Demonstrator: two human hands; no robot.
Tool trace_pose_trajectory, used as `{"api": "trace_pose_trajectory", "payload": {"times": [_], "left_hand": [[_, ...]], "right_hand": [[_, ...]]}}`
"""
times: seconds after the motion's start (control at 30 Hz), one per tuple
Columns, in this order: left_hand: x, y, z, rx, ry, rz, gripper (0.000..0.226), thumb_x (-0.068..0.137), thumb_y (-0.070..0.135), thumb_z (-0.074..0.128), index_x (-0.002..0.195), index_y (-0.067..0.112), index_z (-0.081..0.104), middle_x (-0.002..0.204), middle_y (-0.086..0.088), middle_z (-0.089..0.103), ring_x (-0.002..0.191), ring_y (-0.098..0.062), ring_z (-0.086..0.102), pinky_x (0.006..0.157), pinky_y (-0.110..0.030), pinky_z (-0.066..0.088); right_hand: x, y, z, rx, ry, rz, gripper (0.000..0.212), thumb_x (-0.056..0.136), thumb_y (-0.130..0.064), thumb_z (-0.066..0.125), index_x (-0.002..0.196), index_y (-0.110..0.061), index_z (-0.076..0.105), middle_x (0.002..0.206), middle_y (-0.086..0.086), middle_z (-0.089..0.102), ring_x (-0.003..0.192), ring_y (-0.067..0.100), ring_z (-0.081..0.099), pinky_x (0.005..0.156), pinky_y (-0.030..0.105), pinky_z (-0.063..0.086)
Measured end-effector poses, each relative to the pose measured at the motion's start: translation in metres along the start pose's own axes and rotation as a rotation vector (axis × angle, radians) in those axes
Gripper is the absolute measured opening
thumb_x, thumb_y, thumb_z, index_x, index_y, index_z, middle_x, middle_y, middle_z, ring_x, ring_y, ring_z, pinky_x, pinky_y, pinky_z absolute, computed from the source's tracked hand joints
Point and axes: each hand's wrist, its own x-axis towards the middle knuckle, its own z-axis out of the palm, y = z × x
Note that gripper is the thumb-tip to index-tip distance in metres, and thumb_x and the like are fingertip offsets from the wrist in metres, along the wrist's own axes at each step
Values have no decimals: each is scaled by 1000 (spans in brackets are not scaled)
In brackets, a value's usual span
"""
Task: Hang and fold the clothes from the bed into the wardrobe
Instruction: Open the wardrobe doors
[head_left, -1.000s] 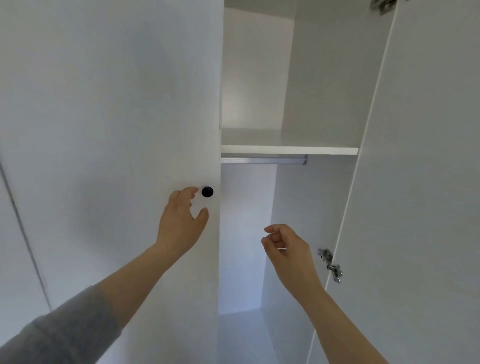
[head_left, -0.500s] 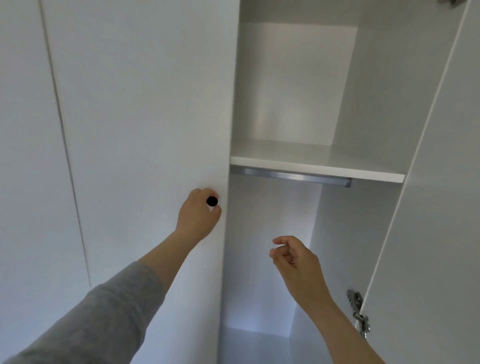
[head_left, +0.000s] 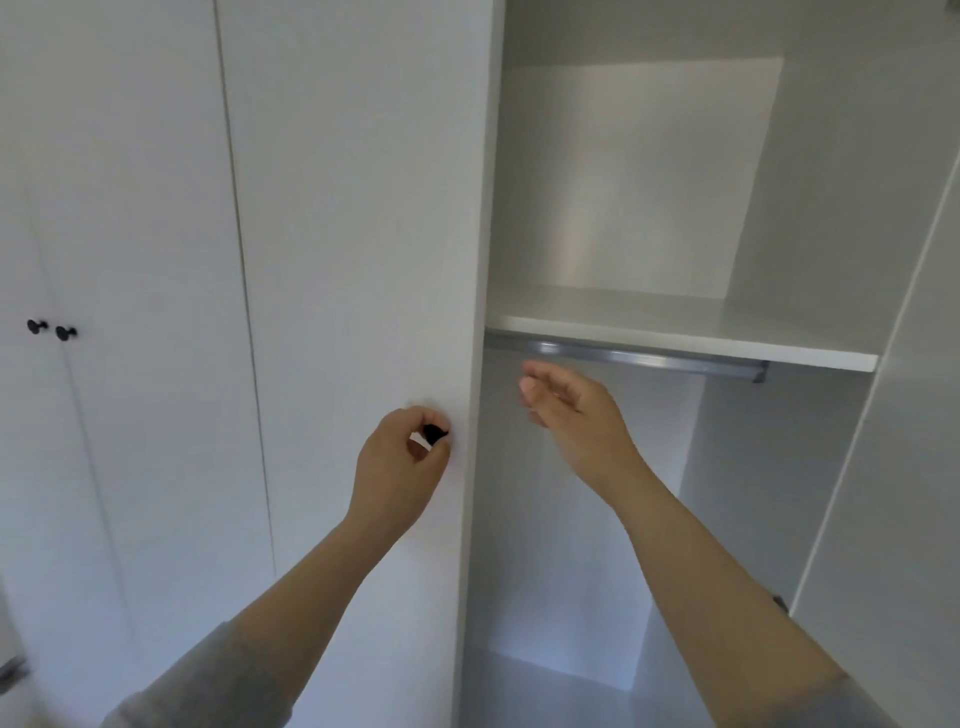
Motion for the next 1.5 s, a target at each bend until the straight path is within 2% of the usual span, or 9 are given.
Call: {"api": "trace_pose_trajectory", "payload": {"times": [0.1,0.2,0.3,0.4,0.57,0.8,1.07,1.23,1.5], "left_hand": [[-8,-1,-12,-32,-1,-10,19,86,15,64,87,34,64,91,13,64,54,-4,51,60,-11,44],[-12,0,-18,-49,3,-21,18,86,15,64,87,34,64,91,12,65,53,-4,50,60,-11,44],[-14,2,-22,-65,-20,-27,19,87,14,63,89,33,64,92,13,64,55,-7,52,63,-14,46],[-15,6,-29,-119,-80,-63,20,89,13,62,97,31,67,100,11,65,71,-13,62,75,-26,55],[-33,3,-49,-132,-20,-135,30,90,19,64,117,32,61,115,17,61,95,-1,63,70,-7,44],[-55,-13,-115,-65,120,-185,29,89,29,66,117,32,59,111,22,62,99,5,60,65,-3,42],[-85,-35,-199,-14,257,-260,31,88,39,64,118,34,59,113,19,65,104,-1,63,88,-25,49],[-102,-45,-247,63,322,-316,28,90,43,61,117,39,57,113,22,64,104,-1,62,83,-26,48],[-131,-67,-324,208,441,-350,31,92,44,58,122,35,56,114,21,63,104,-1,61,90,-28,49]], "right_hand": [[14,-13,31,-15,-75,-25,38,97,-36,54,132,-20,58,124,-4,65,115,12,61,104,42,47],[19,-22,53,15,-93,-54,32,98,-36,51,123,-21,64,112,-9,71,107,11,65,99,44,50],[21,-23,61,40,-22,-59,26,98,-31,51,111,-16,68,100,10,73,98,31,68,91,53,52],[23,-21,62,41,19,-62,23,97,-29,52,105,-16,69,96,24,70,95,44,65,85,58,52],[12,-22,65,11,52,-90,22,95,-26,54,105,-17,72,93,2,75,92,25,70,88,52,54],[-23,-45,89,188,-71,-173,25,91,-11,63,94,-33,74,95,-9,76,93,10,72,91,44,55],[-49,-81,160,183,-182,-250,7,83,-17,75,90,-17,74,84,-7,74,79,12,71,78,39,59],[-57,-100,217,156,-204,-365,15,82,-26,76,81,-22,62,79,-12,67,73,1,62,61,10,47],[-54,-125,311,181,-302,-487,20,85,-27,73,80,-26,54,72,-10,62,66,8,61,59,14,47]]}}
